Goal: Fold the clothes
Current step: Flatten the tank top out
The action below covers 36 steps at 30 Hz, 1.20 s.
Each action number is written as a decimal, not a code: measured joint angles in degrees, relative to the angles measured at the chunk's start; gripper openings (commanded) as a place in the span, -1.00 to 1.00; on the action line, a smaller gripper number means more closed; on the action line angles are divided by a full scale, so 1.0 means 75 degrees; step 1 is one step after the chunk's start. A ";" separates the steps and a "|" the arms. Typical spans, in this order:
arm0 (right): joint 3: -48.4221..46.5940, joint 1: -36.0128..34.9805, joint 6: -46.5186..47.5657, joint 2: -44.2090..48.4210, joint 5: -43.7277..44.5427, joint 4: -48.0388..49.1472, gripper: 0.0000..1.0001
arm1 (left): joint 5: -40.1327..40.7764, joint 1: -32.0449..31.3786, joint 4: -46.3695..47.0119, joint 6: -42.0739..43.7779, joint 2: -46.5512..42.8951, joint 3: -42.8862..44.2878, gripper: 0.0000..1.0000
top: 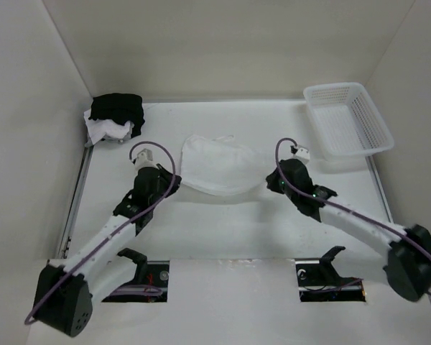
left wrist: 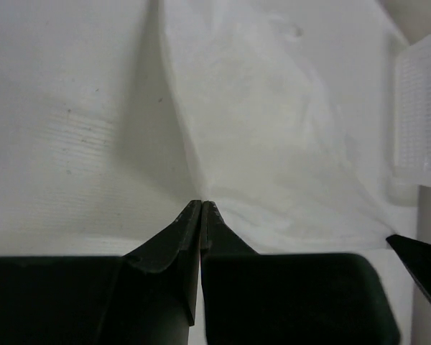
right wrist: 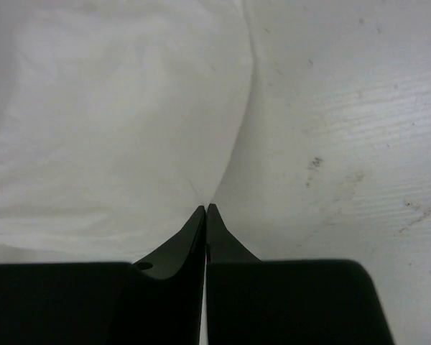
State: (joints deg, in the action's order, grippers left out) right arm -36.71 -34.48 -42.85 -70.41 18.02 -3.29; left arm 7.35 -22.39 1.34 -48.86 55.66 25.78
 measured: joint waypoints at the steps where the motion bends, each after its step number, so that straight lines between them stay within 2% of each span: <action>1: -0.0085 -0.0204 0.0061 0.0600 0.0160 -0.0230 -0.97 | 0.0000 0.0000 -0.0265 -0.0006 -0.0463 0.0117 -1.00; 4: -0.0801 -0.0944 0.0294 0.2229 0.0746 -0.1032 -0.97 | 0.0023 0.0044 -0.1177 0.0000 -0.1696 0.0930 -1.00; 8: -0.2710 -0.2375 0.0866 0.3456 0.1897 -0.1985 -0.99 | 0.0143 0.0067 -0.1830 0.0125 -0.2608 0.2984 -1.00; 13: -0.4951 -0.4616 0.2049 0.3824 0.3209 -0.2014 -0.99 | 0.0286 0.0055 -0.1807 0.0341 -0.3057 0.5050 -1.00; 16: -0.5520 -0.5202 0.2734 0.3724 0.3611 -0.1699 -0.98 | 0.0341 0.0125 -0.1719 0.0472 -0.3098 0.5546 -1.00; 19: -0.5584 -0.4803 0.3040 0.3328 0.3555 -0.1614 -0.98 | 0.0364 0.0172 -0.1670 0.0478 -0.2940 0.5438 -1.00; 21: -0.5421 -0.4039 0.3005 0.2929 0.3101 -0.1614 -0.98 | 0.0405 0.0187 -0.1638 0.0463 -0.2736 0.5065 -1.00; 26: -0.4669 -0.1716 0.2439 0.1804 0.1023 -0.1597 -0.99 | 0.0425 0.0606 -0.1655 0.0344 -0.1766 0.3943 -1.00; 29: -0.4564 -0.0603 0.2133 0.0796 -0.0085 -0.1527 -1.00 | 0.0289 0.1043 -0.1524 0.0166 -0.0656 0.3704 -1.00; 33: -0.5199 0.0335 0.1935 -0.0635 -0.1046 -0.1533 -1.00 | -0.0102 0.1562 -0.1081 -0.0187 0.0915 0.3876 -1.00; 36: -0.6231 0.0699 0.1900 -0.1349 -0.1428 -0.1644 -1.00 | -0.0420 0.1807 -0.0886 -0.0472 0.1647 0.4380 -1.00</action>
State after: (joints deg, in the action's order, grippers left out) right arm -83.44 -29.23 -28.60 -80.53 7.31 -15.62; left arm 4.21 -8.84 -5.30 -52.40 68.01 58.63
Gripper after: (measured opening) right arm 0.006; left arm 0.010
